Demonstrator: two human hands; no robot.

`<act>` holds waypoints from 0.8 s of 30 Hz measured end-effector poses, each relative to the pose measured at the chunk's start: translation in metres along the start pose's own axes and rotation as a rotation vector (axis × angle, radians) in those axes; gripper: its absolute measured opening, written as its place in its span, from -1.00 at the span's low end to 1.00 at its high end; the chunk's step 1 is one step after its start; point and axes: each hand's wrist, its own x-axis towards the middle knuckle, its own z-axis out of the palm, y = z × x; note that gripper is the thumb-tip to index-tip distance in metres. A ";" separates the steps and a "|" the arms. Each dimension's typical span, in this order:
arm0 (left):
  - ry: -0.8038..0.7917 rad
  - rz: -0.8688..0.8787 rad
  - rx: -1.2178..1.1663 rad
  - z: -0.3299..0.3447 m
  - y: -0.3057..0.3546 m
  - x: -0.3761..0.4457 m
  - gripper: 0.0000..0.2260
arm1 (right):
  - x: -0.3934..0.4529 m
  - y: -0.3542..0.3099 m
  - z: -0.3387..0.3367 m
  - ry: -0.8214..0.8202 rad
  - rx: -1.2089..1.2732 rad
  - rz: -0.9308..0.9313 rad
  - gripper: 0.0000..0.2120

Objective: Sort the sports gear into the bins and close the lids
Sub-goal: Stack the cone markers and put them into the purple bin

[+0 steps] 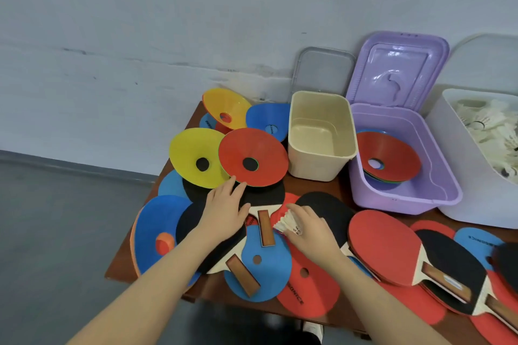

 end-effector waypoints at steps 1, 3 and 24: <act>-0.005 -0.001 -0.005 0.002 0.001 0.002 -0.51 | -0.001 0.000 -0.004 0.042 0.052 -0.018 -0.47; -0.005 0.013 -0.025 0.007 0.004 0.006 -0.52 | -0.005 0.001 -0.013 0.136 0.133 -0.064 -0.44; 0.350 -0.410 -0.596 0.008 0.005 0.068 -0.48 | 0.020 0.017 -0.069 0.443 0.251 -0.020 -0.43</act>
